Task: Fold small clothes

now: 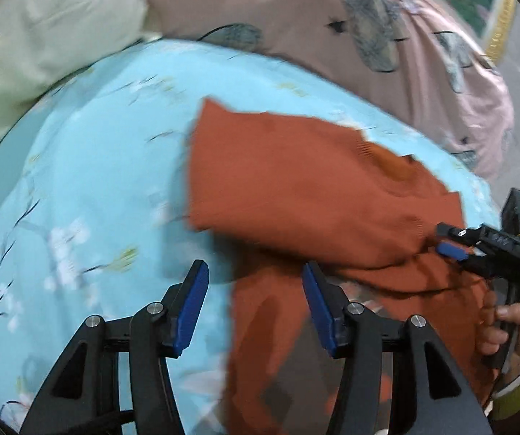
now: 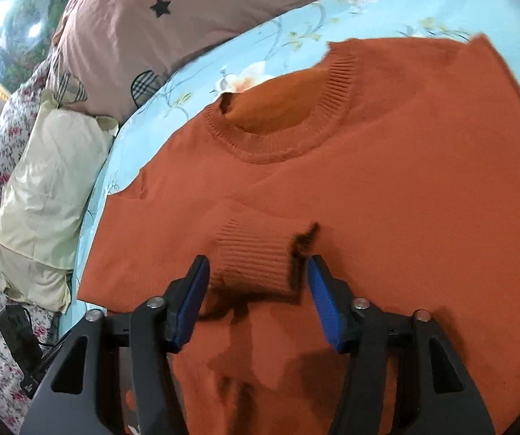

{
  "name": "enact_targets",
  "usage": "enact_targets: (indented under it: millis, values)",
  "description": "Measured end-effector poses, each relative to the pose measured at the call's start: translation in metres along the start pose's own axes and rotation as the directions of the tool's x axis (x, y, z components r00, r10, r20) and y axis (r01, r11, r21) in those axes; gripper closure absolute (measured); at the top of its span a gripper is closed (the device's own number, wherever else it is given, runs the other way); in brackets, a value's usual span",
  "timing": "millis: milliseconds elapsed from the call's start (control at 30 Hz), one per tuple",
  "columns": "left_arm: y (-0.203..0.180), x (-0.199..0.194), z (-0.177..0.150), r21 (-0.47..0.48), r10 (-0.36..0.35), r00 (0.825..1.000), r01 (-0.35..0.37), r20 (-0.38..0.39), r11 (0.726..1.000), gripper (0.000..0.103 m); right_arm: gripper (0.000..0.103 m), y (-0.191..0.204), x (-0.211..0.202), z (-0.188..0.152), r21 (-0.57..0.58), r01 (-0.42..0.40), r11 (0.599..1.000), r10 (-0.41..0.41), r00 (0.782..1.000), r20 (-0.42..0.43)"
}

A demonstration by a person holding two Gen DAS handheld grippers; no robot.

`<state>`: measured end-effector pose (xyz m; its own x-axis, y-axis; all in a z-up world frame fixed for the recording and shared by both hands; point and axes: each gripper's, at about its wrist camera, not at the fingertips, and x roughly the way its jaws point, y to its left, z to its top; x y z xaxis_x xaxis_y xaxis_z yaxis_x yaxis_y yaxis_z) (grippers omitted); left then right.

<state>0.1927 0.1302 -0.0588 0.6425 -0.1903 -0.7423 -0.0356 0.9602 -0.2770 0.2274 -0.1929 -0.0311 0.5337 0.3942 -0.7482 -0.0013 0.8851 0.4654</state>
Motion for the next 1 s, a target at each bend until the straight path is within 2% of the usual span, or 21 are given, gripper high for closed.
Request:
enact_targets:
  millis: [33, 67, 100, 200, 267, 333, 400, 500, 567, 667, 767, 833, 900, 933, 1000]
  values:
    - [0.005, 0.003, -0.001, -0.003, 0.014, 1.000, -0.014, -0.010, 1.000, 0.048, 0.076, 0.005, 0.003, 0.001, -0.017, 0.010, 1.000, -0.010, 1.000, -0.002]
    - [0.009, 0.005, -0.001, -0.003, 0.022, 1.000, -0.022, -0.011, 1.000, 0.048, 0.093, 0.007, 0.003, 0.003, -0.022, 0.010, 1.000, -0.010, 1.000, -0.001]
    - [0.010, 0.008, 0.000, -0.004, 0.027, 1.000, -0.027, -0.010, 1.000, 0.048, 0.096, 0.009, 0.001, 0.005, -0.024, 0.004, 1.000, -0.004, 1.000, 0.002]
    - [0.010, 0.027, 0.010, -0.003, 0.035, 0.999, -0.035, -0.017, 0.999, 0.049, 0.096, 0.016, -0.025, 0.018, -0.039, -0.020, 0.999, 0.022, 0.997, 0.068]
    - [0.002, 0.041, 0.020, 0.008, 0.037, 0.999, -0.037, -0.023, 0.999, 0.050, 0.096, 0.020, -0.059, 0.028, -0.050, -0.043, 0.998, 0.050, 0.987, 0.150]
    - [-0.002, 0.051, 0.028, 0.026, 0.050, 0.999, -0.050, -0.021, 0.998, 0.051, 0.096, 0.014, -0.095, 0.036, -0.045, -0.033, 0.998, 0.043, 0.970, 0.239]
    - [-0.007, 0.058, 0.036, 0.046, 0.075, 0.997, -0.073, -0.022, 0.996, 0.054, 0.096, 0.001, -0.115, 0.039, -0.025, 0.001, 1.000, 0.006, 0.959, 0.282]
    - [-0.011, 0.061, 0.042, 0.069, 0.094, 0.996, -0.093, -0.003, 0.993, 0.062, 0.096, -0.033, -0.118, 0.036, 0.033, 0.076, 0.997, -0.082, 0.961, 0.263]
    - [-0.012, 0.064, 0.041, 0.074, 0.107, 0.994, -0.107, -0.002, 0.992, 0.062, 0.096, -0.056, -0.104, 0.028, 0.084, 0.087, 0.993, -0.103, 0.972, 0.211]
    - [-0.008, 0.070, 0.038, 0.062, 0.129, 0.992, -0.128, -0.010, 0.990, 0.068, 0.096, -0.072, -0.086, 0.014, 0.101, 0.127, 0.987, -0.142, 0.977, 0.161]
    - [-0.001, 0.061, 0.037, 0.020, 0.154, 0.988, -0.155, 0.022, 0.988, 0.070, 0.096, -0.071, -0.088, 0.011, 0.118, 0.092, 0.989, -0.110, 0.980, 0.164]
    - [0.006, 0.057, 0.037, -0.019, 0.142, 0.989, -0.142, 0.031, 0.990, 0.070, 0.096, -0.064, -0.099, 0.011, 0.115, 0.039, 0.993, -0.060, 0.981, 0.185]
    - [0.011, 0.056, 0.036, -0.046, 0.130, 0.991, -0.129, 0.032, 0.991, 0.070, 0.096, -0.061, -0.115, 0.013, 0.141, -0.092, 0.986, 0.061, 0.975, 0.213]
    - [0.012, 0.057, 0.035, -0.049, 0.128, 0.991, -0.126, 0.029, 0.991, 0.070, 0.096, -0.060, -0.118, 0.014, 0.152, -0.125, 0.980, 0.090, 0.972, 0.218]
    - [0.013, 0.058, 0.034, -0.051, 0.127, 0.991, -0.126, 0.029, 0.991, 0.070, 0.096, -0.060, -0.123, 0.017, 0.173, -0.057, 0.983, 0.020, 0.978, 0.210]
